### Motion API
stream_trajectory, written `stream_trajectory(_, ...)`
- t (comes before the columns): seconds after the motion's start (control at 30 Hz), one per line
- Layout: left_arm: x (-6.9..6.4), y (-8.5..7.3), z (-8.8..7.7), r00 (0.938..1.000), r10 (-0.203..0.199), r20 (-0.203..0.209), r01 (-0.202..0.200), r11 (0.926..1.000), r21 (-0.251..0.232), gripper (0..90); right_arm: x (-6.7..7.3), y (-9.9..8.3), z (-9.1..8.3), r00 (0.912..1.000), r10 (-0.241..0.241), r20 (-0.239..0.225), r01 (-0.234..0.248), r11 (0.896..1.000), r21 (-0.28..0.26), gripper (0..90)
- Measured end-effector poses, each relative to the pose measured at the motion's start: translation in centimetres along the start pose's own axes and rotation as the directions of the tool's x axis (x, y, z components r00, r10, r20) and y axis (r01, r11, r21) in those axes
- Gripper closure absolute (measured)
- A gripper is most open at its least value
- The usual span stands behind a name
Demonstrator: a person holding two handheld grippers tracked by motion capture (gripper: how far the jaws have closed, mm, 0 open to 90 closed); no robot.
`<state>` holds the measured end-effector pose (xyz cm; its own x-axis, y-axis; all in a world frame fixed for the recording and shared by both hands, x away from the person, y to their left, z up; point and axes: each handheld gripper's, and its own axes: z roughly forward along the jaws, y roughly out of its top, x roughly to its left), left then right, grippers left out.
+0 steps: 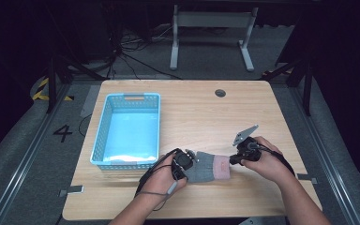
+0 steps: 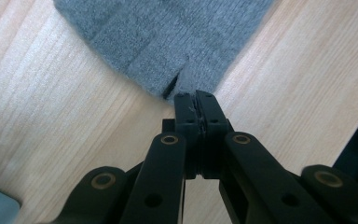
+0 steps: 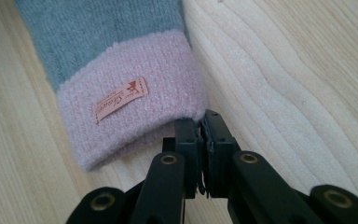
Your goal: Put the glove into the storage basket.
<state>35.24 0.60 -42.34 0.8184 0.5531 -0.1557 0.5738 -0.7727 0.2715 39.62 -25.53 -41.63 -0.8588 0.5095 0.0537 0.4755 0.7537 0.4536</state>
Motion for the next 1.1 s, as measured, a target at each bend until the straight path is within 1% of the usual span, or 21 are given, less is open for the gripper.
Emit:
stream_trajectory(0.07,0.1,0.0,0.1,1.0,0.001,-0.003,-0.001,1.0,0.009,89.0,-0.1,-0.1,0.3,1.0,0.005,0.001,-0.005,1.0,0.009,86.4)
stream_trajectory(0.23,0.2,0.1,0.3,1.0,-0.001,0.0,0.001,0.9999,0.014,88.9,-0.1,-0.2,0.5,1.0,0.002,0.0,-0.002,1.0,0.014,85.9)
stream_trajectory(0.4,0.2,0.0,0.2,1.0,-0.005,-0.006,0.005,0.9998,0.021,87.3,-0.2,-0.4,0.5,1.0,0.001,0.004,-0.001,1.0,0.02,82.3)
stream_trajectory(0.43,0.2,0.0,0.1,0.9999,-0.008,-0.008,0.008,0.9998,0.018,87.0,-0.2,-0.4,0.5,1.0,0.007,0.007,-0.007,1.0,0.022,82.1)
stream_trajectory(0.5,0.3,0.0,-0.1,0.9998,-0.016,-0.01,0.016,0.9997,0.02,84.9,-0.2,-0.6,0.4,0.9999,0.001,0.01,-0.002,1.0,0.029,81.7)
stream_trajectory(0.57,0.4,0.0,-0.2,0.9998,-0.007,-0.016,0.007,0.9993,0.038,80.8,-0.2,-0.7,0.2,0.9999,0.0,0.016,0.0,0.999,0.032,81.0)
stream_trajectory(0.67,0.5,0.0,-0.8,0.9999,-0.009,-0.005,0.01,0.9998,0.015,78.5,-0.2,-1.0,-0.1,0.9997,0.002,0.024,-0.003,0.999,0.032,80.2)
stream_trajectory(0.77,0.5,0.0,-1.8,1.0,-0.003,0.001,0.003,0.9999,-0.013,75.2,-0.1,-1.3,-0.8,0.9993,0.013,0.036,-0.014,1.0,0.016,79.3)
stream_trajectory(0.83,0.5,0.1,-2.3,1.0,0.003,0.002,-0.003,0.9995,-0.032,73.7,-0.1,-1.4,-1.2,0.9991,0.011,0.042,-0.011,1.0,0.007,79.2)
stream_trajectory(0.93,0.4,0.1,-3.0,1.0,0.005,0.005,-0.005,0.9982,-0.06,71.9,-0.1,-1.6,-1.7,0.9984,0.029,0.048,-0.028,1.0,-0.008,78.3)
stream_trajectory(1.1,0.3,0.3,-3.7,0.9997,0.021,0.014,-0.019,0.9949,-0.099,68.0,-0.1,-2.0,-2.4,0.9978,0.039,0.053,-0.038,0.999,-0.019,76.7)
